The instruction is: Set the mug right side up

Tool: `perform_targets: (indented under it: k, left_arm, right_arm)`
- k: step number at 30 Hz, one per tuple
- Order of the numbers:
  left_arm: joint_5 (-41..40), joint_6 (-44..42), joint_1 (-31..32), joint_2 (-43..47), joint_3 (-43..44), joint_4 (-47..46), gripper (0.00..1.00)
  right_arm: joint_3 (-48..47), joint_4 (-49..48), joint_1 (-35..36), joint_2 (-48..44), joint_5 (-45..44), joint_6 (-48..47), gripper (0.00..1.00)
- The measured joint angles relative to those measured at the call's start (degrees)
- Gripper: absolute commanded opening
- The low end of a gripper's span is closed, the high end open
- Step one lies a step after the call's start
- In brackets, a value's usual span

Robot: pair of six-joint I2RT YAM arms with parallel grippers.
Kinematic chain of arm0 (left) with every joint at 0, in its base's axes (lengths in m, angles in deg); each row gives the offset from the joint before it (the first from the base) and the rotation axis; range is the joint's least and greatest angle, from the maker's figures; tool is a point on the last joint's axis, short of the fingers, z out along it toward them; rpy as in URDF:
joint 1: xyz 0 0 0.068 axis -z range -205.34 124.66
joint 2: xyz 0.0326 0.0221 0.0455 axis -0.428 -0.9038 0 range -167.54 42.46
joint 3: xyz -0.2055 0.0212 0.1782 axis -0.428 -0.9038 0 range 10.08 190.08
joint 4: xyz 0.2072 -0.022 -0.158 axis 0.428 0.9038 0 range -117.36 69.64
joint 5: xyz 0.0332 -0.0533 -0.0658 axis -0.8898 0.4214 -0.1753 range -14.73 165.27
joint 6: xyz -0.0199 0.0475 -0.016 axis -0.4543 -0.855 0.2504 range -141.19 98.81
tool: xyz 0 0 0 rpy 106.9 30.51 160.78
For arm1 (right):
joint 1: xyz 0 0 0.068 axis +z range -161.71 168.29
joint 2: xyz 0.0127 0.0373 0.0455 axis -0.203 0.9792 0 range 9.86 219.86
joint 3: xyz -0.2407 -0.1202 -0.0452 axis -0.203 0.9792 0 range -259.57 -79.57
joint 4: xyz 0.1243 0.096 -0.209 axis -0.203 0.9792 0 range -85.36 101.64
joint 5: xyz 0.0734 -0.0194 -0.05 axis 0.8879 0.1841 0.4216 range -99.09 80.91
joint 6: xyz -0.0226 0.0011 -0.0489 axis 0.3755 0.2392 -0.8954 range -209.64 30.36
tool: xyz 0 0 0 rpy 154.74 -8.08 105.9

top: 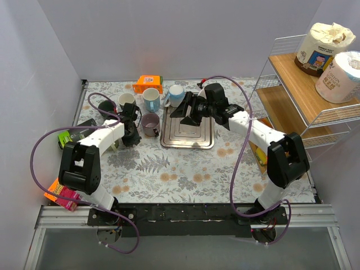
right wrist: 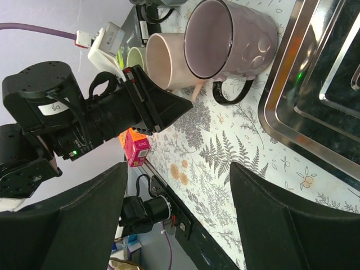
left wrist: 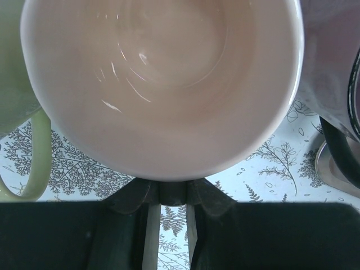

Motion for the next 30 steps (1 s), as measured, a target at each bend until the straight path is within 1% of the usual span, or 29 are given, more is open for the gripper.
perform_targets:
  k: [1, 3, 4, 5, 6, 7, 10, 11, 13, 14, 15, 17, 18, 21, 26, 30]
  left_arm:
    - [-0.1, 0.0, 0.0, 0.0, 0.0, 0.0, 0.0]
    - [-0.4, 0.0, 0.0, 0.0, 0.0, 0.1, 0.08]
    - [-0.5, 0.0, 0.0, 0.0, 0.0, 0.1, 0.19]
    - [-0.6, 0.0, 0.0, 0.0, 0.0, 0.2, 0.25]
    - [-0.7, 0.0, 0.0, 0.0, 0.0, 0.3, 0.34]
    - [-0.9, -0.2, 0.0, 0.0, 0.0, 0.2, 0.41]
    - [-1.6, -0.5, 0.0, 0.0, 0.3, 0.1, 0.5]
    - [-1.8, -0.5, 0.0, 0.0, 0.5, 0.2, 0.55]
    - [-1.8, -0.5, 0.0, 0.0, 1.0, 0.5, 0.61]
    - [-1.7, -0.6, 0.0, 0.1, 1.3, 0.6, 0.67]
    - [-1.7, -0.5, 0.0, 0.4, 1.6, 0.6, 0.7]
    - [-1.4, -0.5, 0.0, 1.6, 2.1, 0.9, 0.74]
    - [-1.2, -0.4, 0.0, 2.3, 2.4, 1.0, 0.78]
    - [-0.5, -0.4, 0.0, 5.1, 3.4, 1.6, 0.82]
    - [1.2, -0.4, 0.0, 10.0, 6.6, 2.3, 0.86]
    - [4.7, -1.3, 0.0, 13.4, 8.4, 0.8, 0.89]
  right_arm:
    - [0.0, 0.3, 0.0, 0.2, 0.0, -0.1, 0.81]
    - [0.0, 0.5, 0.0, 0.4, 0.1, -0.5, 0.82]
    - [0.0, 0.5, 0.0, 0.5, 0.1, -0.9, 0.82]
    - [0.0, 0.8, 0.0, 0.6, 0.0, -1.2, 0.82]
    - [-0.1, 1.2, 0.0, 0.6, 0.0, -1.6, 0.82]
    - [-0.1, 1.6, 0.0, 0.7, -0.1, -2.0, 0.82]
    - [-1.4, 3.6, 0.0, 1.1, -1.0, -3.7, 0.82]
    - [-2.1, 4.3, 0.0, 1.5, -1.9, -4.4, 0.82]
    - [-3.0, 5.2, 0.0, 1.9, -4.1, -5.9, 0.82]
    - [-3.1, 5.6, 0.0, 2.0, -5.6, -6.7, 0.82]
    - [-3.1, 6.1, 0.0, 2.0, -7.1, -7.3, 0.82]
    - [-3.0, 6.5, 0.0, 2.2, -10.6, -8.5, 0.82]
    - [-3.0, 6.5, 0.1, 2.3, -13.0, -9.1, 0.82]
    - [-3.1, 6.3, 0.1, 2.7, -17.1, -10.2, 0.82]
    - [-7.5, 6.4, 0.5, 7.7, -24.1, -11.4, 0.8]
    - [-11.7, 6.3, 0.9, 11.8, -28.8, -11.5, 0.79]
